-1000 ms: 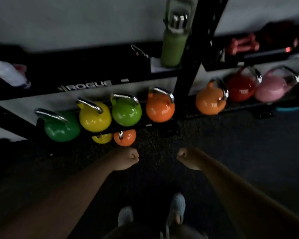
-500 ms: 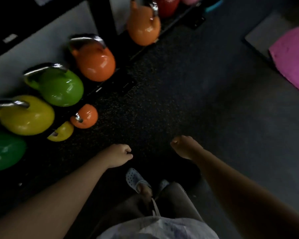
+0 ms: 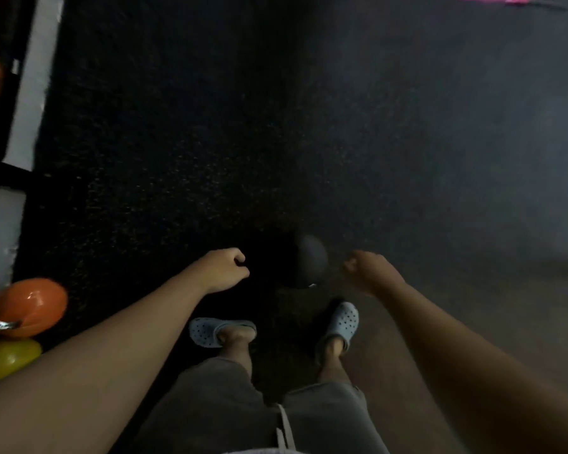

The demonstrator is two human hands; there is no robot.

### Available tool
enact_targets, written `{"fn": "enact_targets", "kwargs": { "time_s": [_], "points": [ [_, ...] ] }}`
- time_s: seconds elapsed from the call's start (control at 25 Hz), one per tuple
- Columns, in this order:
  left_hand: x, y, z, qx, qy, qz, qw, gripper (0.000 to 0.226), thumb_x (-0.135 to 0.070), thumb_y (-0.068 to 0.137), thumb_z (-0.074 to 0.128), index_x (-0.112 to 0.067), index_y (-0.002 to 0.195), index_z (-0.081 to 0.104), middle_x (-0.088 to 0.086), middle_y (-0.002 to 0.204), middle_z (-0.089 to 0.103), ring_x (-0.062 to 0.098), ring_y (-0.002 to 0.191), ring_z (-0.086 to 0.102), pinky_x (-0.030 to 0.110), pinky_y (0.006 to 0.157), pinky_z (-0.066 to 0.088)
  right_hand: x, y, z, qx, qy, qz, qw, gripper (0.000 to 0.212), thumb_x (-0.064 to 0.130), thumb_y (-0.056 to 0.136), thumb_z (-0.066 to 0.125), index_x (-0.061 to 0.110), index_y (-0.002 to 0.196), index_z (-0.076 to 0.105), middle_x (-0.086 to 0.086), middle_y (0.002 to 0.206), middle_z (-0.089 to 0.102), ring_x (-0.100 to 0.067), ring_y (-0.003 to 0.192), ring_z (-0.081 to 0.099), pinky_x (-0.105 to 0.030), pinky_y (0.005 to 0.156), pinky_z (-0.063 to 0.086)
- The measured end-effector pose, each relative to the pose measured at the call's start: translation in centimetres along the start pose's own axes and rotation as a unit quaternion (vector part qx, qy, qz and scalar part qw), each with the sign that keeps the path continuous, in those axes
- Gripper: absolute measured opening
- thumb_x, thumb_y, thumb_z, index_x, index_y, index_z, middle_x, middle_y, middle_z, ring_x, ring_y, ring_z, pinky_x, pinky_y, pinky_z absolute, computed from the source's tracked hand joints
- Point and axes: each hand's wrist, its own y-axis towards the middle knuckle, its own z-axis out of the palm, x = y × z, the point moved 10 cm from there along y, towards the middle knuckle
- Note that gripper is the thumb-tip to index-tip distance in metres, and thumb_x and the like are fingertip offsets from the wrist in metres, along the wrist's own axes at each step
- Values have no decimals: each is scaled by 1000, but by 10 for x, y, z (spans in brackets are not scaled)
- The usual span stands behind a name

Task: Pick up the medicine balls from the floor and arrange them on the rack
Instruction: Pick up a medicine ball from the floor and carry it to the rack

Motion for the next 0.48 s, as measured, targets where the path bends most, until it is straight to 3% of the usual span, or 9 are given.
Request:
{"fn": "enact_targets", "kwargs": {
  "time_s": [0.16, 0.32, 0.4, 0.48],
  "points": [
    [-51, 77, 50, -17, -3, -33, 999, 46, -35, 99, 65, -20, 141, 58, 8, 138, 61, 26, 123, 60, 43, 109, 49, -86, 69, 21, 20, 84, 54, 995, 40, 30, 104, 46, 7, 135, 56, -19, 135, 60, -36, 121, 58, -46, 100, 50],
    [-41, 204, 66, -75, -62, -85, 992, 44, -36, 101, 62, -14, 140, 58, 11, 138, 58, 33, 127, 56, 42, 104, 44, -107, 193, 80, 54, 172, 68, 981, 50, 33, 105, 46, 6, 147, 47, -22, 147, 53, -37, 131, 54, -46, 107, 46],
    [-18, 273, 80, -93, -95, -110, 985, 34, -37, 105, 55, -15, 131, 59, 9, 126, 57, 32, 116, 57, 42, 101, 43, -113, 262, 129, 67, 208, 80, 973, 53, 37, 105, 45, 7, 149, 46, -20, 148, 52, -36, 133, 53, -48, 110, 45],
    [6, 336, 103, -110, -144, -125, 975, 23, -38, 108, 47, -19, 107, 60, 4, 102, 54, 25, 90, 54, 41, 95, 43, -122, 317, 179, 66, 256, 108, 958, 56, 41, 105, 44, 9, 151, 43, -20, 149, 51, -36, 135, 51, -50, 113, 43]
  ]
}}
